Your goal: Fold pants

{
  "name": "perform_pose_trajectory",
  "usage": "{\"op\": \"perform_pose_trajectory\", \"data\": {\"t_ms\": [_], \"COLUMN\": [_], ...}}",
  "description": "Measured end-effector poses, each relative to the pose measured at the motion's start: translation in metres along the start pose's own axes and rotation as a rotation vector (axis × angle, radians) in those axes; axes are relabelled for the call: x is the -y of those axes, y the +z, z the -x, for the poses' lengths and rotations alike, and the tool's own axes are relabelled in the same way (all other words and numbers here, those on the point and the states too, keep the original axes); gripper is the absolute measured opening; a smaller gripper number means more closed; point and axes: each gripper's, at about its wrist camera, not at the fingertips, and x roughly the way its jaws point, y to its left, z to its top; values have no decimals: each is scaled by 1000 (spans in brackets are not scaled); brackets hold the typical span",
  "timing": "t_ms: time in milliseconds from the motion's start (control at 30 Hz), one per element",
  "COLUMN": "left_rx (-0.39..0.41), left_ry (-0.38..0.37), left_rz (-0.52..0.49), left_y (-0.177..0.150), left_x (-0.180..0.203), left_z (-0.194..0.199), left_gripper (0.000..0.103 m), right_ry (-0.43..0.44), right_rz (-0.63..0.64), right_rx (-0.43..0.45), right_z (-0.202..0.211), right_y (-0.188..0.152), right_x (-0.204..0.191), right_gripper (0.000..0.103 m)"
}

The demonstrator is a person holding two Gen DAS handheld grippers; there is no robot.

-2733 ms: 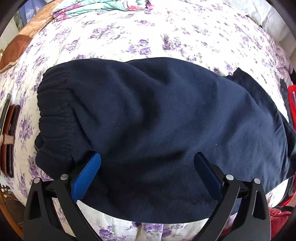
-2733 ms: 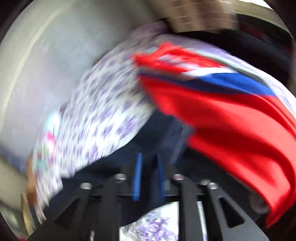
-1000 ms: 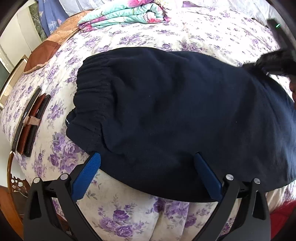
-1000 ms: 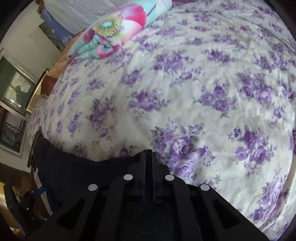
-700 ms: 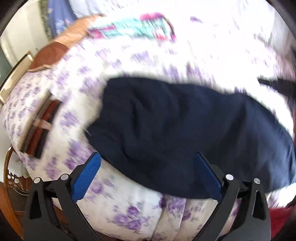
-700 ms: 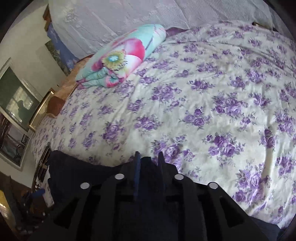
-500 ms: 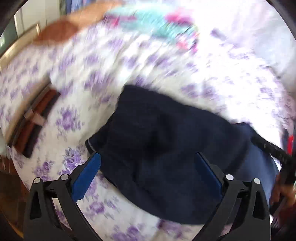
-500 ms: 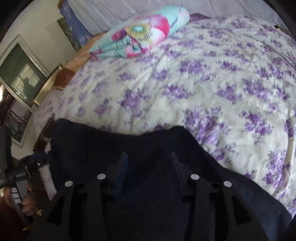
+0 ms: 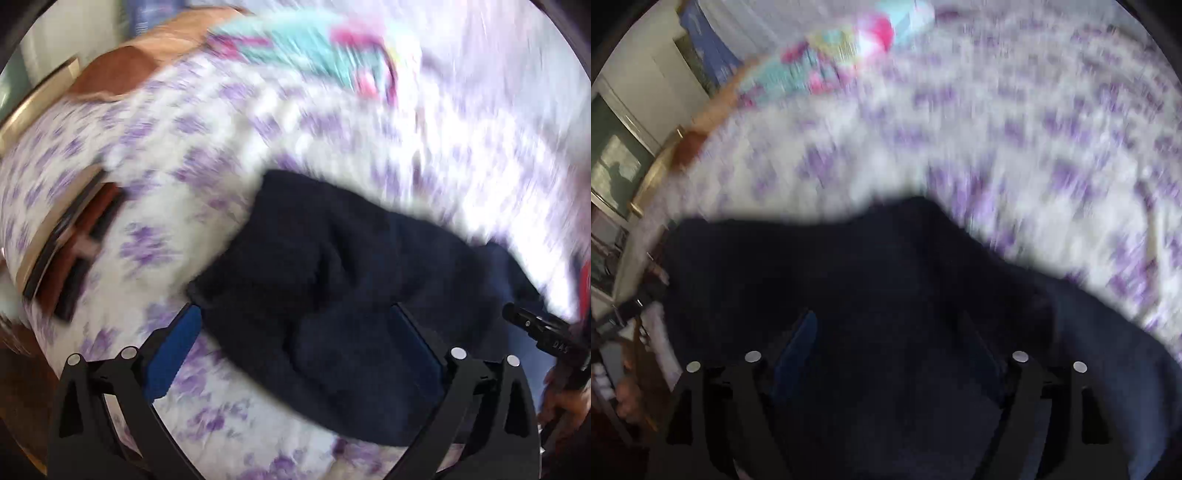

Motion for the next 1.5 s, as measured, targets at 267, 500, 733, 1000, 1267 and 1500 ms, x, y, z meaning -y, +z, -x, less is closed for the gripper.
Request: {"op": "perform_pose_trajectory", "data": {"t_ms": [267, 500, 733, 1000, 1267, 1500], "left_rx": [115, 78, -72, -83, -64, -20], "left_ry": [83, -58, -109, -42, -74, -206], "left_rz": [3, -128, -234, -274, -62, 107], "left_y": [7, 28, 10, 0, 6, 3], "left_x": [4, 72, 117, 124, 66, 19], "left_z": [23, 20, -17, -26, -2, 25], "left_gripper": [98, 98, 98, 98, 98, 98], "right_ry": [4, -117, -80, -47, -138, -71], "right_rz": [-191, -822, -1160, -1187, -794, -15], "right_rx": [271, 433, 514, 579, 585, 421], "right_z": [128, 233, 224, 187, 243, 199], "right_y": [-46, -230, -313, -283, -192, -66], "right_x": [67, 176, 223, 261, 208, 46], "right_gripper": [84, 84, 80, 50, 20, 20]}}
